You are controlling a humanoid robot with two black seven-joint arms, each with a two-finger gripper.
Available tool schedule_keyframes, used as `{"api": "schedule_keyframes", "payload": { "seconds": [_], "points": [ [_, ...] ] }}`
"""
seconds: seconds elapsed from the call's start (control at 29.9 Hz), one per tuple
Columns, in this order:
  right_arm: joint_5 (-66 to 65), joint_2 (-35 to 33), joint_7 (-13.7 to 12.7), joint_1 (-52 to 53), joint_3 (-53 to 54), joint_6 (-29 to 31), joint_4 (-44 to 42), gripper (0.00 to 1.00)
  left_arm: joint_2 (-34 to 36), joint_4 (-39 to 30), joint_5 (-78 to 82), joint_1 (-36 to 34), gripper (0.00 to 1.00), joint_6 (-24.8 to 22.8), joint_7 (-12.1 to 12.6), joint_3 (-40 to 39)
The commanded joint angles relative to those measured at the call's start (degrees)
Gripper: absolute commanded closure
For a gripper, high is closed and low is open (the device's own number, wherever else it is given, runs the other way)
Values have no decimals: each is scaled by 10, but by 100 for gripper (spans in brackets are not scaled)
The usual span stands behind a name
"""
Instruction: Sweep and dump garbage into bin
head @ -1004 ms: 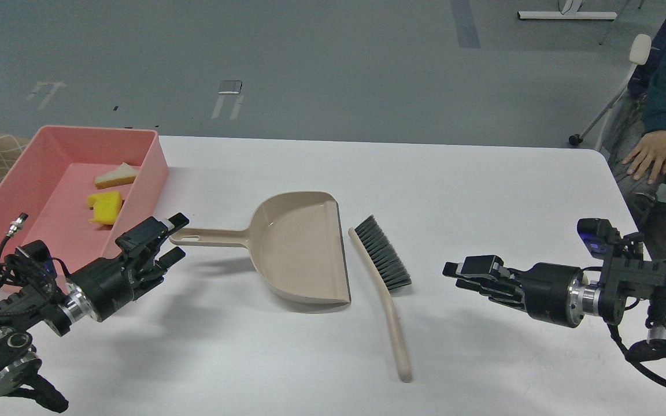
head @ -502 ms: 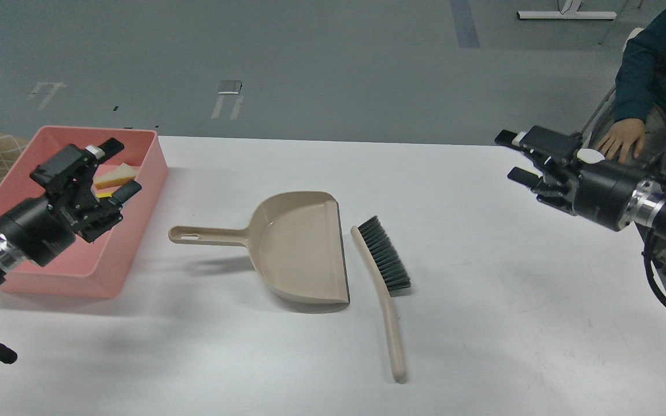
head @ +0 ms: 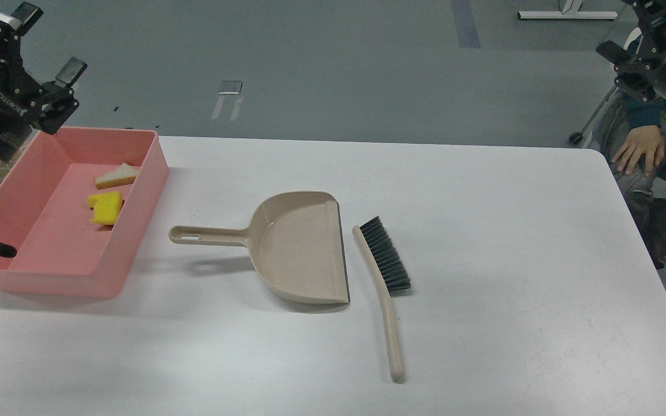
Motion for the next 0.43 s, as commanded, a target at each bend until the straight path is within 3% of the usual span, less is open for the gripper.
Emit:
{"api": "schedule_keyframes", "payload": {
  "seconds": [0.0, 0.27, 0.4],
  "points": [
    [0, 35, 0, 16, 0, 0, -46, 5, -54, 95, -2, -83, 2, 0, 7, 32],
    [0, 106, 33, 21, 24, -27, -112, 5, -185, 275, -9, -203, 2, 0, 7, 51],
    [6, 132, 34, 4, 51, -30, -115, 5, -235, 284, -18, -215, 2, 0, 8, 59]
  ]
}}
